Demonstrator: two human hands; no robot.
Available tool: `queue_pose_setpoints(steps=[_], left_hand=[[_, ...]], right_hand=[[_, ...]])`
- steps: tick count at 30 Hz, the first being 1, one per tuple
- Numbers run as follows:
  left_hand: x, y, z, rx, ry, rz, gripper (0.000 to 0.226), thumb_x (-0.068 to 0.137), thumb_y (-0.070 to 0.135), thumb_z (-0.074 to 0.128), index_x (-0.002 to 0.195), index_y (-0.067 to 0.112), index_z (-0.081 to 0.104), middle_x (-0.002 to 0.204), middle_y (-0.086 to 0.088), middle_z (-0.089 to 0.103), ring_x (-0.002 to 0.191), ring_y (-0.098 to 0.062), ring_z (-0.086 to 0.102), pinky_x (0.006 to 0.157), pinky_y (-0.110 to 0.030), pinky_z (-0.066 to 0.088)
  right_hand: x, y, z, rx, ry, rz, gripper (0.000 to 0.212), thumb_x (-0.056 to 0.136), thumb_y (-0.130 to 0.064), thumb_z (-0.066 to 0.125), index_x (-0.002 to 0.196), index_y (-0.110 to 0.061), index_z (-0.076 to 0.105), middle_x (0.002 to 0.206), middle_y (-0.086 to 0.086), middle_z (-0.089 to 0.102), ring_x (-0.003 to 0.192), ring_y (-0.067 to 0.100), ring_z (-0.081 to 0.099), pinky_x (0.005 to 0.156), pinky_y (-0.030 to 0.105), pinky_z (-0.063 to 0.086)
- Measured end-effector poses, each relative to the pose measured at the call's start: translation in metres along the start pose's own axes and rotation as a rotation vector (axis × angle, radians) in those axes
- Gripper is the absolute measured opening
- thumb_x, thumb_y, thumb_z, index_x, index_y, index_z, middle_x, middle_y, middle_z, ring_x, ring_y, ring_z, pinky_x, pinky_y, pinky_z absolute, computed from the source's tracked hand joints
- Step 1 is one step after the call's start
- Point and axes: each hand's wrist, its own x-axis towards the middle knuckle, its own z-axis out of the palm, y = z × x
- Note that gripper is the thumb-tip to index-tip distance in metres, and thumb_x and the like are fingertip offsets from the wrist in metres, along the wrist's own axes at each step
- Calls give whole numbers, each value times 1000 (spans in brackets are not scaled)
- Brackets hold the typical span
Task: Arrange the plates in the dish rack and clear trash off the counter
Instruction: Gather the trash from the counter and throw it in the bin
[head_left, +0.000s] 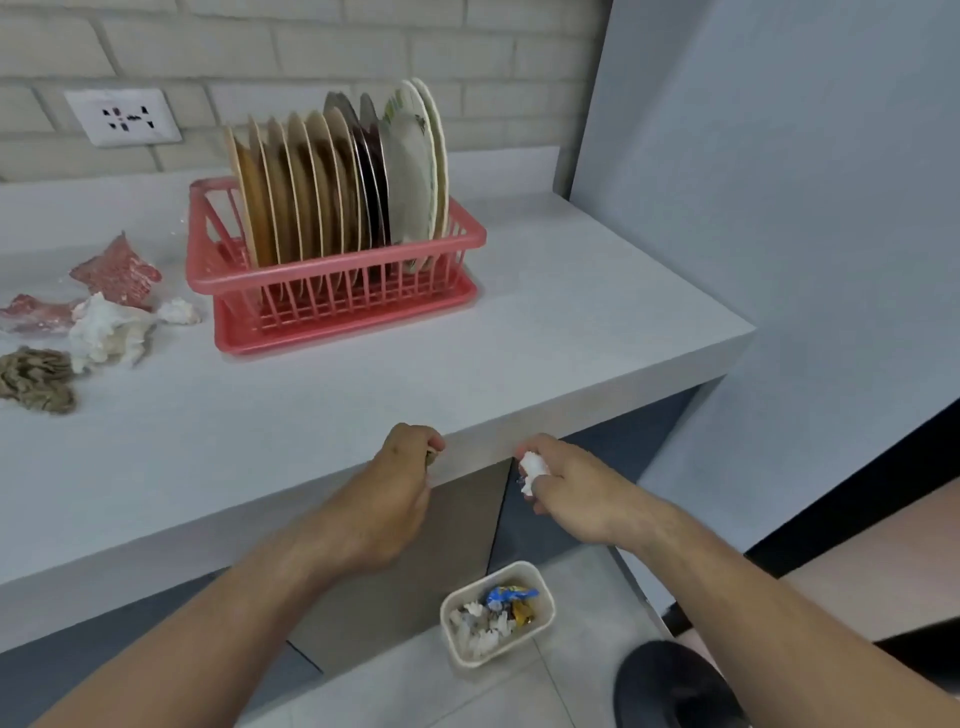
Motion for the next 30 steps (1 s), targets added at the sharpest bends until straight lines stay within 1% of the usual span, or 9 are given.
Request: queue_pose_setpoints(steps=[3, 7, 9, 11, 15, 18, 21, 26, 30], left_hand=[[6, 6, 41, 10, -19, -44, 29, 95, 25, 35, 124, 30, 34, 112, 0, 53, 98, -18, 56, 89, -41, 49], [18, 13, 103, 20, -26, -97, 26, 98, 27, 45, 122, 33, 35, 101, 5, 58, 84, -9, 56, 76, -28, 49], [27, 4, 138, 22, -26, -151, 18, 97, 30, 48, 113, 33, 40, 93, 9, 57, 79, -7, 54, 67, -25, 44], [34, -16, 176, 22, -16, -186, 10, 95, 32, 52, 102, 35, 46, 92, 13, 55, 79, -6, 52, 66, -21, 40], [49, -73, 264, 12, -7, -219, 9, 89, 23, 62, 97, 26, 62, 100, 12, 46, 83, -5, 52, 74, -15, 38], [56, -108, 303, 49, 33, -249, 9, 86, 20, 67, 94, 19, 68, 95, 9, 44, 79, -7, 51, 72, -16, 39], [78, -169, 378, 133, 37, -210, 2, 82, 18, 72, 82, 18, 70, 86, 6, 44, 80, -15, 49, 69, -26, 46], [120, -234, 465, 191, 15, -310, 8, 89, 20, 61, 91, 17, 68, 91, -1, 47, 78, -20, 53, 68, -31, 47], [149, -277, 518, 181, -73, -392, 11, 89, 19, 56, 92, 14, 66, 92, -7, 56, 86, -27, 60, 72, -32, 45]], right_hand=[[3, 48, -2, -70, -74, 21, 45, 96, -17, 51, 140, -27, 46, 133, -4, 52, 117, 17, 53, 96, 28, 46], [6, 108, 4, -89, -101, 50, 49, 95, -19, 59, 141, -25, 43, 128, -8, 51, 117, 15, 52, 93, 22, 41], [10, 140, 12, -59, -99, 105, 45, 94, -19, 61, 135, -25, 46, 130, -7, 54, 115, 13, 55, 94, 23, 46], [17, 175, 28, -47, -75, 135, 31, 91, -18, 63, 119, -27, 55, 119, -6, 61, 102, 10, 60, 87, 23, 51], [38, 256, 81, -24, -7, 184, 32, 85, -13, 69, 114, -26, 65, 114, -5, 60, 92, 7, 60, 73, 6, 44], [49, 289, 108, 14, 39, 188, 33, 85, -12, 69, 114, -28, 69, 109, -2, 56, 94, 11, 60, 87, 21, 49], [79, 353, 162, 72, 67, 220, 30, 87, -14, 68, 113, -28, 70, 105, -1, 56, 94, 16, 63, 88, 30, 52], [124, 426, 234, 19, 88, 211, 29, 84, -16, 70, 110, -29, 69, 95, -4, 55, 87, 15, 58, 80, 22, 45], [153, 458, 267, 5, 101, 234, 35, 84, -12, 69, 117, -25, 68, 103, 1, 54, 85, 19, 61, 86, 28, 49]])
